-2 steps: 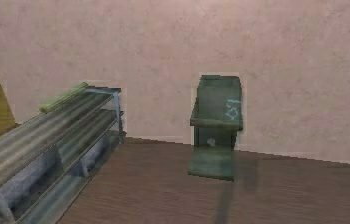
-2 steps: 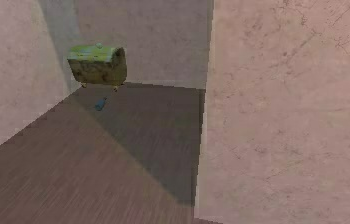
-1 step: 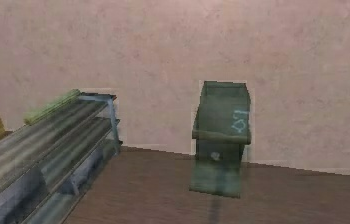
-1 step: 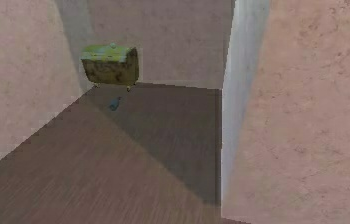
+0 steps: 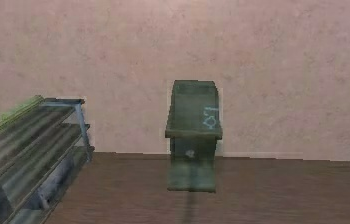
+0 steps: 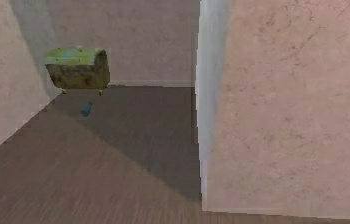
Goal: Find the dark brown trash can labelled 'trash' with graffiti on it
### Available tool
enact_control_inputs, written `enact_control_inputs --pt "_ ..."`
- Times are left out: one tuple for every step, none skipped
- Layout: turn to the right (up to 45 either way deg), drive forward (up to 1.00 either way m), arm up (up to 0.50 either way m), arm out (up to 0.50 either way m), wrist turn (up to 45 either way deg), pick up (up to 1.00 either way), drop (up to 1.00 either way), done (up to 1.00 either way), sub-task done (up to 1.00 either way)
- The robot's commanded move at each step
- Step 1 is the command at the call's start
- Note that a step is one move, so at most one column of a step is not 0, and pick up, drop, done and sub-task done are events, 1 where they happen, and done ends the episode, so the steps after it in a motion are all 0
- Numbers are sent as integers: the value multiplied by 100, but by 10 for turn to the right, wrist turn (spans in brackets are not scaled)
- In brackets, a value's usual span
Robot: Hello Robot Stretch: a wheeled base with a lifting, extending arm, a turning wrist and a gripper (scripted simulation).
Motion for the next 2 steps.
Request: enact_control_inputs --pt "0 55 0 0 0 0 0 0 0" --pt "0 0 0 0 0 0 0 100 0"
